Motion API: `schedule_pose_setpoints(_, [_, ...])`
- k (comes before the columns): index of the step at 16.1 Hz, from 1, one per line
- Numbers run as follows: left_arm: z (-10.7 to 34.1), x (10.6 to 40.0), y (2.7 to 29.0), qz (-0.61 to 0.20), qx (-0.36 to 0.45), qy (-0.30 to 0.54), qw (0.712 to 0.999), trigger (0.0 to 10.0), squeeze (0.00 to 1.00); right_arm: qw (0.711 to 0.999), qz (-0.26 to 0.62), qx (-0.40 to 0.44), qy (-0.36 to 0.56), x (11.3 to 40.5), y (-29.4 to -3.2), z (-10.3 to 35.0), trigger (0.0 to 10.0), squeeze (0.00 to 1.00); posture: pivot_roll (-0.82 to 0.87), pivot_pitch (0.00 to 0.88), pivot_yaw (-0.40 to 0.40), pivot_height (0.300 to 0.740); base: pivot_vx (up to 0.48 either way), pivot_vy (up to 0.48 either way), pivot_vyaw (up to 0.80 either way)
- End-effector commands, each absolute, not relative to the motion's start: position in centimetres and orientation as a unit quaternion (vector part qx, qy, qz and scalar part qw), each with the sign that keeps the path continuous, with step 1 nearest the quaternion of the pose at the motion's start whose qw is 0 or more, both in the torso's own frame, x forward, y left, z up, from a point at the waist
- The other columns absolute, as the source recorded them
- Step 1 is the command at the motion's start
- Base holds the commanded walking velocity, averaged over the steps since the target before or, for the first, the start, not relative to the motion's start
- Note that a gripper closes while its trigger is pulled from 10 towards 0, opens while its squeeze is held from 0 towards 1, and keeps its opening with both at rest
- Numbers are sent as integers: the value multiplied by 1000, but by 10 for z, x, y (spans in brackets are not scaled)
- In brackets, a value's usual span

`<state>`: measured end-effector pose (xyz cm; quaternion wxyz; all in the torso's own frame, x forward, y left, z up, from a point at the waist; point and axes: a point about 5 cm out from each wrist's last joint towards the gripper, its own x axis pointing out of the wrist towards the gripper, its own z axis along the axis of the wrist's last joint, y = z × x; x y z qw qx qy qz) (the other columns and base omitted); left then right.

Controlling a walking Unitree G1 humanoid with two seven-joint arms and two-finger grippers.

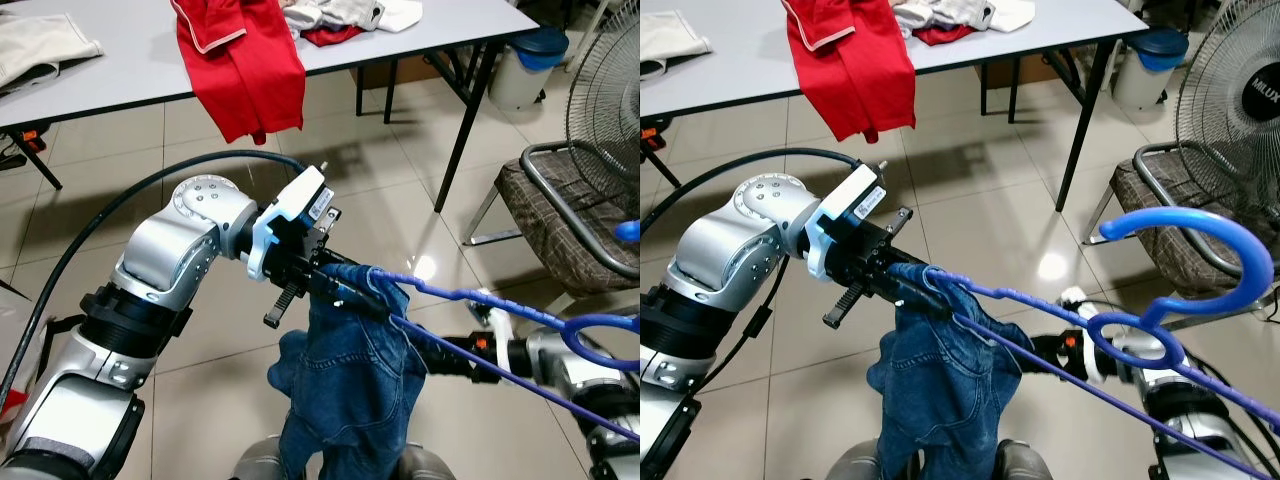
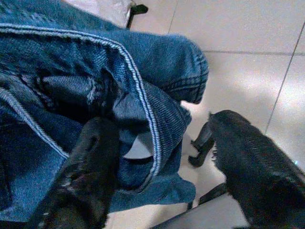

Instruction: Hang hanger

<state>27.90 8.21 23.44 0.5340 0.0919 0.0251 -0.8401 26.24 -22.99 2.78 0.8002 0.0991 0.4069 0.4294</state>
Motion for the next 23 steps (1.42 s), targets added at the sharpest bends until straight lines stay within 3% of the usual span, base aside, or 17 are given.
schedule_pose_setpoints(1, [242,280,83,-839,102,9,534,0,0,796,435,104,407,258,-226,25,275,0,49,147,77,740,0,0,0])
schedule_pose_setpoints(18, [244,284,89,-832,106,6,545,0,0,818,386,184,384,241,-216,10,0,0,49,131,92,740,0,0,0])
schedule_pose_setpoints(22, [230,297,103,-777,124,15,616,0,0,866,301,217,336,242,-230,15,0,0,33,111,101,740,0,0,0])
schedule_pose_setpoints(23, [221,303,112,-743,129,21,656,0,0,885,264,229,307,242,-238,19,0,0,26,108,103,740,0,0,0])
